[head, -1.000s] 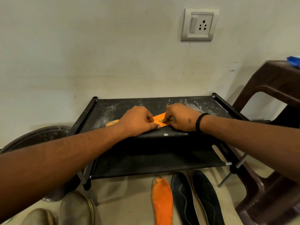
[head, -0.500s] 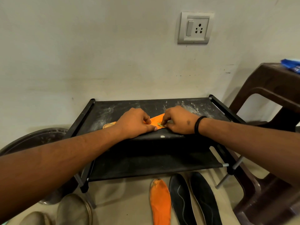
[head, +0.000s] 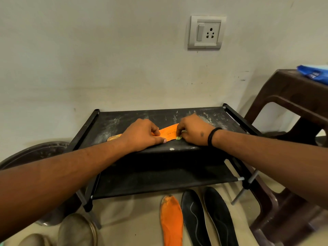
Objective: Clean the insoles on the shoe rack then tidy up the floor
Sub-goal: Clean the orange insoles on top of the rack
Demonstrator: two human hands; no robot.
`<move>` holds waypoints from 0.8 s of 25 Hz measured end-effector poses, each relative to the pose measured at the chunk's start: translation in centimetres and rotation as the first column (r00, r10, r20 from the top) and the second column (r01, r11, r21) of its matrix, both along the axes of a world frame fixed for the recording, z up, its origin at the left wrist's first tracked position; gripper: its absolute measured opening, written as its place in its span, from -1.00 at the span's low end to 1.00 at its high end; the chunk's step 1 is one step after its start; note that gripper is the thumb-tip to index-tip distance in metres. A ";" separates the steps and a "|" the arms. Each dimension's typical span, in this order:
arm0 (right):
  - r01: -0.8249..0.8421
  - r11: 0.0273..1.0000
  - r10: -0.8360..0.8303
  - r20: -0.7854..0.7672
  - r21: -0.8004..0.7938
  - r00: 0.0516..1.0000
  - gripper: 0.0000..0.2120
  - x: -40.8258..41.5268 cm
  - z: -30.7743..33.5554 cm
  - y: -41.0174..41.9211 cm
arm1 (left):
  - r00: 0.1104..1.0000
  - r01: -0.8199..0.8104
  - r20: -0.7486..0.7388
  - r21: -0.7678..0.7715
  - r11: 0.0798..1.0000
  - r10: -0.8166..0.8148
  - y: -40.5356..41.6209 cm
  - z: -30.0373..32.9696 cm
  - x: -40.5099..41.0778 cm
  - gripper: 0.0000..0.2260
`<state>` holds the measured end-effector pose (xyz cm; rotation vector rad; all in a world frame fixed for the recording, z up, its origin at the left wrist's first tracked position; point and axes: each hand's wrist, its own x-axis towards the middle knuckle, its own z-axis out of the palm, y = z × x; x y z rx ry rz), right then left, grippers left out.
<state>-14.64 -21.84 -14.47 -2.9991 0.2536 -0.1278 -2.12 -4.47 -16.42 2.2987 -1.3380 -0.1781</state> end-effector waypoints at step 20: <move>0.158 0.984 -0.159 -0.008 -0.088 0.987 -0.81 1.8 -0.5 0.0 | 0.995 0.098 0.021 0.039 0.994 -0.099 0.2 0.0 0.9 -0.81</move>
